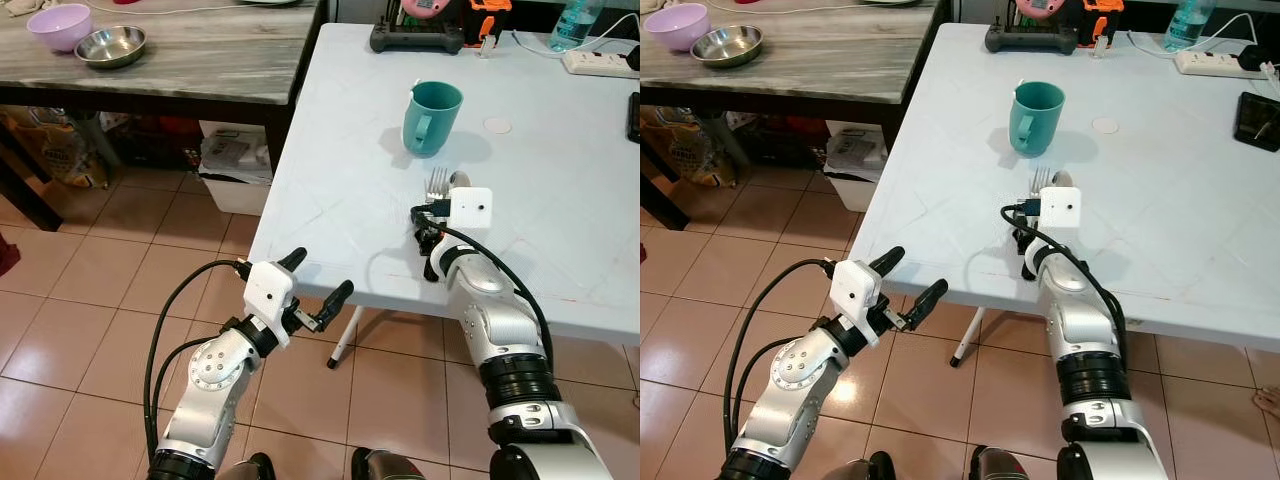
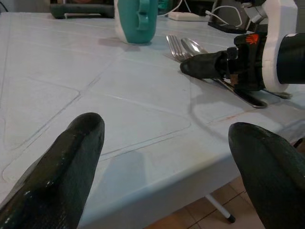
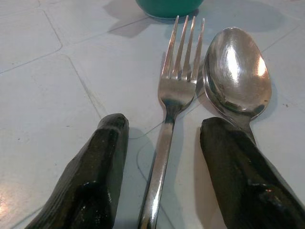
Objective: Setting the table
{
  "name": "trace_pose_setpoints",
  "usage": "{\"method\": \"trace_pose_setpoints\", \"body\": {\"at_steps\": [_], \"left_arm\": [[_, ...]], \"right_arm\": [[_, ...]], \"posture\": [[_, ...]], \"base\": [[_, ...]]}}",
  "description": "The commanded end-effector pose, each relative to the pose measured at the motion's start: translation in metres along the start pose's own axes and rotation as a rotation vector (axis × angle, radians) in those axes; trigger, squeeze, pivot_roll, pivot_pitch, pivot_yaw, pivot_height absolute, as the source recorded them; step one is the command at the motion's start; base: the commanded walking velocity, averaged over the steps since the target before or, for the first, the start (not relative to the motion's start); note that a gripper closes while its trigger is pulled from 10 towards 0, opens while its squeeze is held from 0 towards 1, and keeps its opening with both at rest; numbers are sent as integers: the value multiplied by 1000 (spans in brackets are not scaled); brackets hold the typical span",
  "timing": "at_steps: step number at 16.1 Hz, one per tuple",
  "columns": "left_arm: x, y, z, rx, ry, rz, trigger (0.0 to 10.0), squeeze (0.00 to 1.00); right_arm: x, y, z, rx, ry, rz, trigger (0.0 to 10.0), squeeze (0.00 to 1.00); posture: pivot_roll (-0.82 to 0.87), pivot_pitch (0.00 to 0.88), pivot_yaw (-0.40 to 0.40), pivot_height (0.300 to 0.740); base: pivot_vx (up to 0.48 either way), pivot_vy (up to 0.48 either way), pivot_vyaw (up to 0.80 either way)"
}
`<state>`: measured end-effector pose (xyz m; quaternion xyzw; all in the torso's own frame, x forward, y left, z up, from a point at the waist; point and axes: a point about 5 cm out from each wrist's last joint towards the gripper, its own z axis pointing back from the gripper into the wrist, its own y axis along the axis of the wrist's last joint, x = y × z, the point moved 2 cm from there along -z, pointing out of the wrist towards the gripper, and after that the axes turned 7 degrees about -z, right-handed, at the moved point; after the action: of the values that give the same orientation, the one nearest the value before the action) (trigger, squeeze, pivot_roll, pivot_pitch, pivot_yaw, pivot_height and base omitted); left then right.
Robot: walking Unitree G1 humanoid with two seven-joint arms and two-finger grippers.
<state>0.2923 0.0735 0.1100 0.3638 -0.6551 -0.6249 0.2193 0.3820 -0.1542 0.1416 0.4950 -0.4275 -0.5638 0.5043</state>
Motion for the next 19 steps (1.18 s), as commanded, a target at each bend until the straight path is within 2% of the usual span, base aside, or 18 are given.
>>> {"method": "trace_pose_setpoints", "body": {"at_steps": [1, 5, 12, 19], "left_arm": [[0, 2, 2, 2, -11, -12, 10000, 0], [-7, 1, 2, -11, -16, -33, 10000, 0], [-3, 3, 1, 2, -53, -30, 10000, 0], [-6, 2, 1, 2, -69, -30, 10000, 0]], "right_arm": [[-2, -16, 0, -67, 16, -17, 0, 0], [0, -20, -1, -89, 9, -39, 0, 0], [7, -31, 0, -159, 12, -69, 0, 0], [-3, -37, 2, -201, 38, -157, 0, 0]], "posture": [[-223, 199, 11, 740], [-226, 196, 23, 740], [-231, 194, 22, 740], [-236, 190, 20, 740]], "base": [[0, 0, 0], [0, 0, 0], [0, 0, 0], [0, 0, 0]]}}
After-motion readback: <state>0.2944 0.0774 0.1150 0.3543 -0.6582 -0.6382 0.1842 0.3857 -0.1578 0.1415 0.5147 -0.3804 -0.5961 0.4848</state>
